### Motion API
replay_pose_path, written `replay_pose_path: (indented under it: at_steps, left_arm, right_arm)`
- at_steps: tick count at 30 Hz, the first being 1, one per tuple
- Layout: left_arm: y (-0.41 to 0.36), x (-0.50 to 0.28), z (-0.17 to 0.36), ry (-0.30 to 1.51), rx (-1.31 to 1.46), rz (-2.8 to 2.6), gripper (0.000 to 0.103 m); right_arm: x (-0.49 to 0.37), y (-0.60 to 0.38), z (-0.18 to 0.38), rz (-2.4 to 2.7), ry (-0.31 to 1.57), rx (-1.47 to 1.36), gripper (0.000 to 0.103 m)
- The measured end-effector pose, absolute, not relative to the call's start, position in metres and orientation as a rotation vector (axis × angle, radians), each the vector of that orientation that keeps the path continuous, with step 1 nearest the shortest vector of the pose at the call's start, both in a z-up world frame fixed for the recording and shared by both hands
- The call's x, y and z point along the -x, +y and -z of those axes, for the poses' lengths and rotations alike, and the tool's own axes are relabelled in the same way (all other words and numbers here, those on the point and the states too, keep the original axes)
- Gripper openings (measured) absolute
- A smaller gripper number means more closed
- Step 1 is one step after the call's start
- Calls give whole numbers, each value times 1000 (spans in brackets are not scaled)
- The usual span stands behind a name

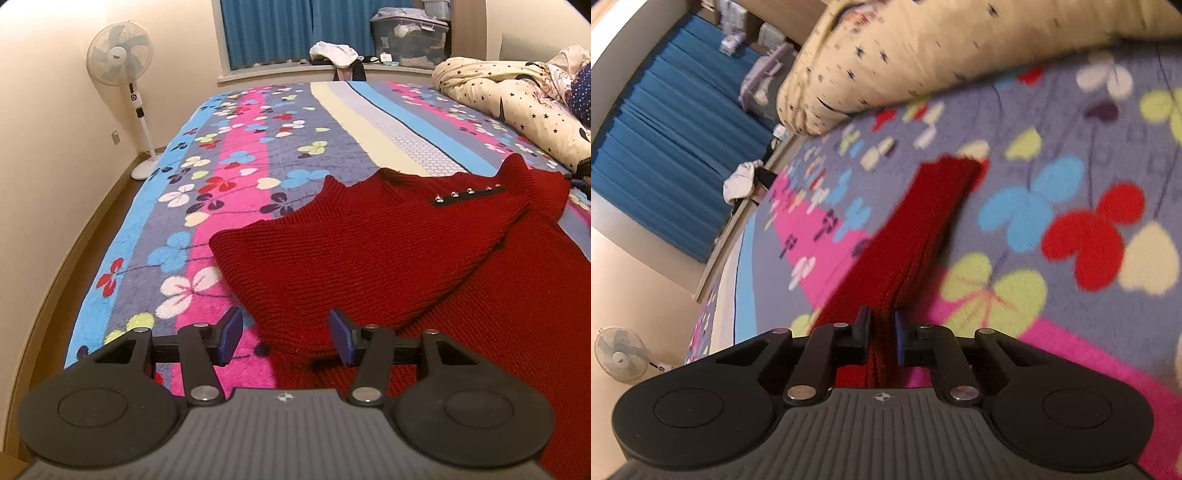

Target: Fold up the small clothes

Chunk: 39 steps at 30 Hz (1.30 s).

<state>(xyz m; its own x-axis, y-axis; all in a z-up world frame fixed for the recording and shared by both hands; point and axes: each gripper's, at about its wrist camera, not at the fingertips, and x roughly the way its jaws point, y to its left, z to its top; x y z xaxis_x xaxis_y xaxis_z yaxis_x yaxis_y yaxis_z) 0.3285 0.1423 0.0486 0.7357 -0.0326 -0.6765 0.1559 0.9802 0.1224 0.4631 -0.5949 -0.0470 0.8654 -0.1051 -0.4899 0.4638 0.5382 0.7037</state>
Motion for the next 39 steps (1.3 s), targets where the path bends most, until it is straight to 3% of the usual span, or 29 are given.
replay_pose_path:
  at_steps: [6, 13, 18, 23, 31, 36, 38, 39]
  left_arm:
    - [147, -327, -55, 713, -152, 106, 58]
    - [159, -324, -66, 690, -83, 76, 58]
    - [167, -321, -72, 683, -50, 58, 58]
    - [174, -317, -75, 695, -9, 44, 58]
    - [184, -313, -81, 690, 25, 60, 58]
    - [189, -313, -83, 692, 59, 65, 56]
    - [190, -315, -82, 696, 71, 71, 38]
    - [191, -318, -80, 705, 84, 78, 35]
  right_arm:
    - [-463, -538, -32, 256, 296, -674, 11]
    - [-435, -347, -125, -180, 148, -273, 11]
    - [-409, -197, -93, -526, 312, -135, 11]
    - [-396, -107, 0, -676, 710, 60, 13]
    - [-354, -163, -28, -682, 729, 170, 14]
    - [-355, -246, -49, -477, 674, 167, 28]
    - [-354, -277, -48, -369, 658, 139, 29]
    - [-354, -290, -45, -327, 652, 113, 29]
